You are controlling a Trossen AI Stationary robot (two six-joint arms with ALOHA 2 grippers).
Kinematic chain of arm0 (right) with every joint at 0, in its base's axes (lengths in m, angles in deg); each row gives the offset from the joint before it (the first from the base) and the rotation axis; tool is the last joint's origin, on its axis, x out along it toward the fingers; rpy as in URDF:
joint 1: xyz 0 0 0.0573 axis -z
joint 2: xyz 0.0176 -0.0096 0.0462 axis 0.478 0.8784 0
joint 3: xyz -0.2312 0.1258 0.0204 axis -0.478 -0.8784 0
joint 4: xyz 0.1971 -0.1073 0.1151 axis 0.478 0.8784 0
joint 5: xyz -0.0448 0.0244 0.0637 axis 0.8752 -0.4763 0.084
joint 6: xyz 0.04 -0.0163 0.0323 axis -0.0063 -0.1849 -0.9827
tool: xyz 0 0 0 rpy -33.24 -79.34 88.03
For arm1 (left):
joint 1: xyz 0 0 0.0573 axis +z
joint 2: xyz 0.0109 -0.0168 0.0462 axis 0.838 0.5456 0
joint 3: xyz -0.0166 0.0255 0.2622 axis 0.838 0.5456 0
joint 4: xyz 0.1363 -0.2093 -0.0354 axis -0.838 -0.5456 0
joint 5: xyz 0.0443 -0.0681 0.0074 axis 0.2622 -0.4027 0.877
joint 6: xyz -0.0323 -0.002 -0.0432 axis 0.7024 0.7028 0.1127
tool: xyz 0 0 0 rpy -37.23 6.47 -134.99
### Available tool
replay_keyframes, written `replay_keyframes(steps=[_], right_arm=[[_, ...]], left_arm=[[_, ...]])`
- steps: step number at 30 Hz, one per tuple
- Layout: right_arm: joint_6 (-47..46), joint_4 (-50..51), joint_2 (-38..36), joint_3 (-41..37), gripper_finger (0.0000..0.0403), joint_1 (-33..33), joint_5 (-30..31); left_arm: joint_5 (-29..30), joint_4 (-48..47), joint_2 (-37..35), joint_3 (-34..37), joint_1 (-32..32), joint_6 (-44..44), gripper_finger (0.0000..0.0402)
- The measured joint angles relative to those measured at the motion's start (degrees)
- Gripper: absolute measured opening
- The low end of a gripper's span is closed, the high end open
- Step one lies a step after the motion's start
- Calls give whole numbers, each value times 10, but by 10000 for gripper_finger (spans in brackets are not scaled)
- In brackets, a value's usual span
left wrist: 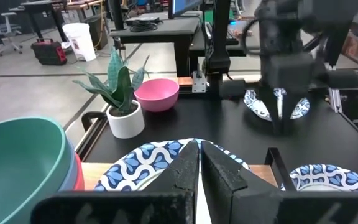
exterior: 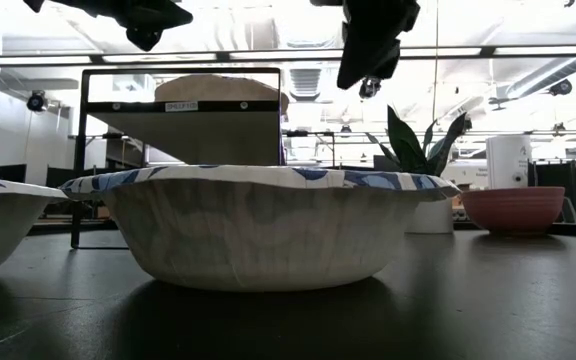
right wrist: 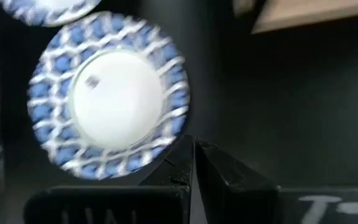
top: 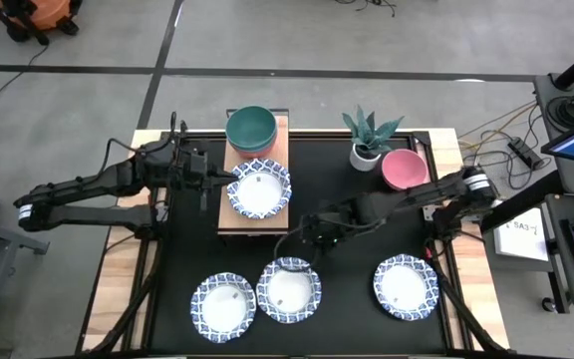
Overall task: Place and stack bowls onto a shelf
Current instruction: Stack the white bowl on the white bowl on the shelf
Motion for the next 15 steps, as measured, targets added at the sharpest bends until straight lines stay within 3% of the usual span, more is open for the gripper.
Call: replay_keyframes(steps=[7,15], right_arm=[[-23,3,50,13,36,-11,-66],[-89,-4,92,13,145,-39,-24]], left_arm=[[0,-9,-9,0,0,-1,0],[-4,-17,-21,0,0,-3,0]])
